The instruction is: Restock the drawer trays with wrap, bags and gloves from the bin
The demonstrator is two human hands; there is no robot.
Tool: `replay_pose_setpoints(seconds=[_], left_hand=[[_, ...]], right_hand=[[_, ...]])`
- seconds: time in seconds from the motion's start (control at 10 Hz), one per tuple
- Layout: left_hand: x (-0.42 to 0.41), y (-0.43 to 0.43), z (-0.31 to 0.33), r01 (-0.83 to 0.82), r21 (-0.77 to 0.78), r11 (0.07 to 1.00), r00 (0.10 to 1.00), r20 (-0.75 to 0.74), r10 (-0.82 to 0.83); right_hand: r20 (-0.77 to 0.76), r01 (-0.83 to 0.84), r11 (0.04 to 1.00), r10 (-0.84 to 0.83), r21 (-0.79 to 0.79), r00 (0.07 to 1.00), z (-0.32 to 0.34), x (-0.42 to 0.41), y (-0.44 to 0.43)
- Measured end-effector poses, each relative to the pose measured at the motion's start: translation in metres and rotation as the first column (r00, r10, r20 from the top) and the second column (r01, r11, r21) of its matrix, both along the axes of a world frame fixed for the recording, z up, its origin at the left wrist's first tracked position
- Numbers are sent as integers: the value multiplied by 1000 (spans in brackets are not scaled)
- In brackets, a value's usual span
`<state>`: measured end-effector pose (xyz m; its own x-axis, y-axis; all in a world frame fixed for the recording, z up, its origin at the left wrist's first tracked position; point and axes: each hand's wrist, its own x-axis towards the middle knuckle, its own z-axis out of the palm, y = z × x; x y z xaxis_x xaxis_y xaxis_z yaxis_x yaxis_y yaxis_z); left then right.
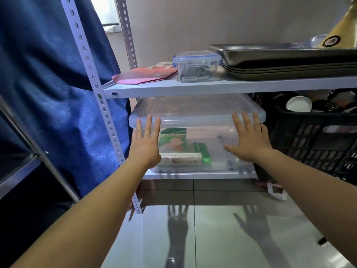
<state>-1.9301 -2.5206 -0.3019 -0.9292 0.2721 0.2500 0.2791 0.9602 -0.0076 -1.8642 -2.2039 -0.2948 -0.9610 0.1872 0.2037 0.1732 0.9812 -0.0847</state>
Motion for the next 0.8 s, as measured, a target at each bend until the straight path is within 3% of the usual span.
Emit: replay_pose_setpoints(seconds=[0.2,0.6,0.8], left_hand=[[-15,1,7,0,4,1000,995,96,0],[-25,-2,24,14,-7,1000,975,221,-12],[60,-1,72,93,22,995,961,260,-95]], right_hand=[[127,33,999,-33,3,991,13,-13,2],[226,71,997,-64,-20,972,24,-16,-4],[265,47,993,-16,-110,964,60,89,-15]])
